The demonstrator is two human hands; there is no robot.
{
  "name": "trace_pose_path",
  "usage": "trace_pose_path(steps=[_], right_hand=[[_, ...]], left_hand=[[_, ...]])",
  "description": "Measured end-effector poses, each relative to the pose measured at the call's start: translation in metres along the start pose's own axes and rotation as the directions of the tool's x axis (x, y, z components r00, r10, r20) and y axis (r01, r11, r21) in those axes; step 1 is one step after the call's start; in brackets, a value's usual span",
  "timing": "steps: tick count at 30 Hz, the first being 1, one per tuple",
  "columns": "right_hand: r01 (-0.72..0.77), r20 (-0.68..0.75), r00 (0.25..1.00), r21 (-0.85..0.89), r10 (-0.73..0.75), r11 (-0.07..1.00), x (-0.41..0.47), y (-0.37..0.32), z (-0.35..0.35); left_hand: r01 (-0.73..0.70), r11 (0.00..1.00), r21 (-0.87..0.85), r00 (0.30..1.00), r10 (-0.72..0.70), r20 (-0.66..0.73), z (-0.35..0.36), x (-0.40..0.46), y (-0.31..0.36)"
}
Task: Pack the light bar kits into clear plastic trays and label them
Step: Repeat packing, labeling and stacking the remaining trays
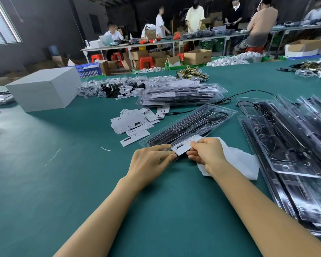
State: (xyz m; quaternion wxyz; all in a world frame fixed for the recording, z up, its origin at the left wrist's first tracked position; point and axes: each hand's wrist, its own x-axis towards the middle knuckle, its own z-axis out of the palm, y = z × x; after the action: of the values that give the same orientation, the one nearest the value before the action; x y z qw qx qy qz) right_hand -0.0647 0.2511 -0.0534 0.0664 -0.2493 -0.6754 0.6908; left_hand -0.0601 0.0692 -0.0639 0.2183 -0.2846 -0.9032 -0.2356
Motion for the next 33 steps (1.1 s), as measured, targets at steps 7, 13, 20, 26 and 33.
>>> trace_pose_path(steps=[7,13,20,26,33], right_hand=[[0.034,-0.011,0.999,-0.193,-0.036,0.981,0.007,0.004,0.0],[0.088,-0.016,0.995,-0.307,-0.098,0.948,0.009,0.007,0.003],[0.287,0.109,0.941,-0.76,-0.321,0.584,0.004,0.003,0.003],[0.26,0.125,0.961,-0.706,-0.246,0.658,0.012,0.002,0.0],[0.221,0.048,0.965,-0.684,-0.259,0.696,0.01,0.005,0.005]], left_hand=[[0.012,1.0,-0.016,1.0,-0.012,0.003,0.0,-0.002,0.0],[0.006,0.999,-0.034,1.0,-0.006,-0.001,0.001,-0.003,0.001],[0.029,0.999,-0.023,0.999,-0.028,0.028,0.0,-0.003,0.003],[0.018,1.0,0.011,1.0,-0.018,0.019,-0.001,-0.003,0.005],[0.027,0.999,0.023,0.999,-0.028,0.041,-0.002,-0.004,0.006]])
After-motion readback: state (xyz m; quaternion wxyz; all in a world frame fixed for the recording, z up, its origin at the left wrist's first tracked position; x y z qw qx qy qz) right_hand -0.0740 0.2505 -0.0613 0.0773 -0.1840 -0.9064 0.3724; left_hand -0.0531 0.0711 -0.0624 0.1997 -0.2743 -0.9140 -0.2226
